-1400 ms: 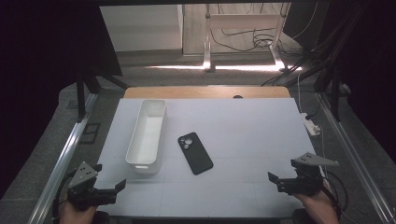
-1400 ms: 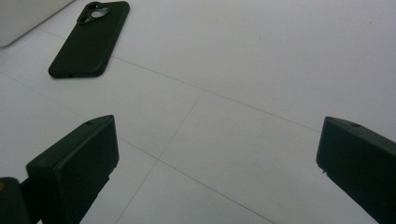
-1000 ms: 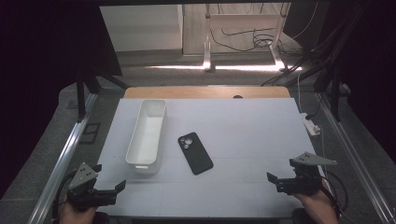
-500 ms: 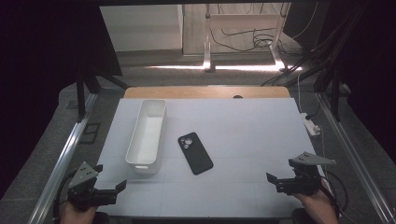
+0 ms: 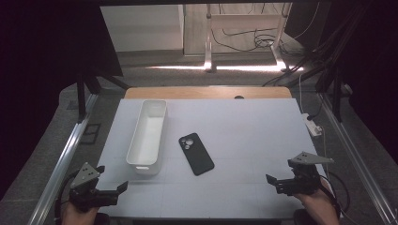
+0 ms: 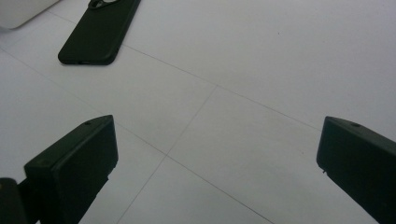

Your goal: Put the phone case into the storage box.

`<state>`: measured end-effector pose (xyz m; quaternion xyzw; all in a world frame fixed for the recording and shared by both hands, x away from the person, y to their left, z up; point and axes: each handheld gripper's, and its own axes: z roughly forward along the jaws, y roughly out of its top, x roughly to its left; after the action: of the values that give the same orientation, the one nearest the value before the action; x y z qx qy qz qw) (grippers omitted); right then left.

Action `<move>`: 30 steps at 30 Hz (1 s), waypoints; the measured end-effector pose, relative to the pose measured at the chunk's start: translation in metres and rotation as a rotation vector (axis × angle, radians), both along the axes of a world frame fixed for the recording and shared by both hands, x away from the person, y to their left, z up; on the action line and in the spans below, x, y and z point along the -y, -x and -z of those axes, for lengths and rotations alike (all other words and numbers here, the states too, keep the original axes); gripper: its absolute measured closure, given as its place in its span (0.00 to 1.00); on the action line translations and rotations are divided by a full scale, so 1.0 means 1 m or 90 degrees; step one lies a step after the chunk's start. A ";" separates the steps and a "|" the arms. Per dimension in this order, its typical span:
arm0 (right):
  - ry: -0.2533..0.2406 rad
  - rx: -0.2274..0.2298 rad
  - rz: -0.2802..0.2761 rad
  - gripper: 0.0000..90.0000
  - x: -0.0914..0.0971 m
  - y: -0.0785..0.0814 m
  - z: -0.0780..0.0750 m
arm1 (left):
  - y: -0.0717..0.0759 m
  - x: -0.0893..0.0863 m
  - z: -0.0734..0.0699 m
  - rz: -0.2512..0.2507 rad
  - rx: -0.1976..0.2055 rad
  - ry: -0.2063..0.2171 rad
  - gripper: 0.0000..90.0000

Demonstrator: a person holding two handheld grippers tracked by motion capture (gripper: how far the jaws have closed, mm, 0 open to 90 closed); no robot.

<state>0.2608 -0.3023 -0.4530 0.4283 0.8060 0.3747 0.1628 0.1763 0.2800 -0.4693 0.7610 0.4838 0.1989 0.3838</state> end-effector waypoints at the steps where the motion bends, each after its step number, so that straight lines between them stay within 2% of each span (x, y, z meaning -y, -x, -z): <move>1: 0.003 0.000 -0.003 0.00 -0.001 0.000 0.000 | 0.000 0.000 0.000 0.000 -0.002 0.003 0.00; 11: 0.021 -0.002 -0.017 0.00 -0.009 -0.006 -0.001 | 0.000 -0.004 0.001 -0.001 0.005 0.028 0.02; 30: 0.018 -0.015 -0.055 0.00 -0.028 -0.025 -0.008 | 0.001 0.001 0.000 0.010 0.008 -0.004 0.01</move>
<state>0.2862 -0.2745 -0.4454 0.3952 0.8305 0.3653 0.1433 0.1756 0.2789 -0.4694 0.7647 0.4746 0.2024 0.3860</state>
